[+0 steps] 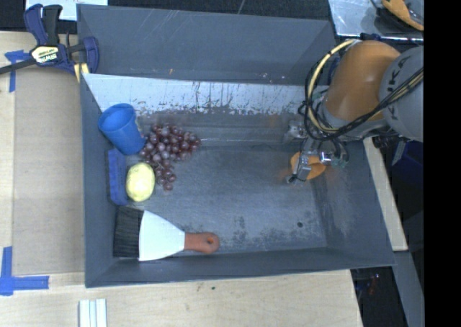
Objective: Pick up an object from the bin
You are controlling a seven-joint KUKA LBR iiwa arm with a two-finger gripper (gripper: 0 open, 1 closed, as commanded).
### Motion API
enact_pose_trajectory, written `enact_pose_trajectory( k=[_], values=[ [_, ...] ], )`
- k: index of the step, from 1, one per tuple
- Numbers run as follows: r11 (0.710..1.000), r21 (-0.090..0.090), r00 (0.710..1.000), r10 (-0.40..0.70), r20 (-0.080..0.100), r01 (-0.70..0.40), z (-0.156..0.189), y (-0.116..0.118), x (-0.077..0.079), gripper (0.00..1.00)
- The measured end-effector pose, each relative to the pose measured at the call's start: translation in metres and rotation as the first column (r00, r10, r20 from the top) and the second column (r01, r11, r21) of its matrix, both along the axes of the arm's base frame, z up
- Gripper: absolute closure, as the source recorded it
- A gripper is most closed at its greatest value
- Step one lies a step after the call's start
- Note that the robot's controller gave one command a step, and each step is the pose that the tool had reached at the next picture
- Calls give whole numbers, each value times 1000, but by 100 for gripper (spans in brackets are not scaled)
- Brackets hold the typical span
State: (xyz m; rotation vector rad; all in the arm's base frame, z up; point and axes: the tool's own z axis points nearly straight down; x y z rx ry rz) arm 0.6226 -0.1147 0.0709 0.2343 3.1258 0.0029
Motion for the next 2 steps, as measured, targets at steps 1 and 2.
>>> enact_pose_trajectory(
  k=[1, 2],
  values=[
    [945, 18, 945, -327, -1, 327, 1, -13, -2, 100],
    [945, 18, 945, -327, -1, 327, 1, -13, -2, 100]
  ],
)
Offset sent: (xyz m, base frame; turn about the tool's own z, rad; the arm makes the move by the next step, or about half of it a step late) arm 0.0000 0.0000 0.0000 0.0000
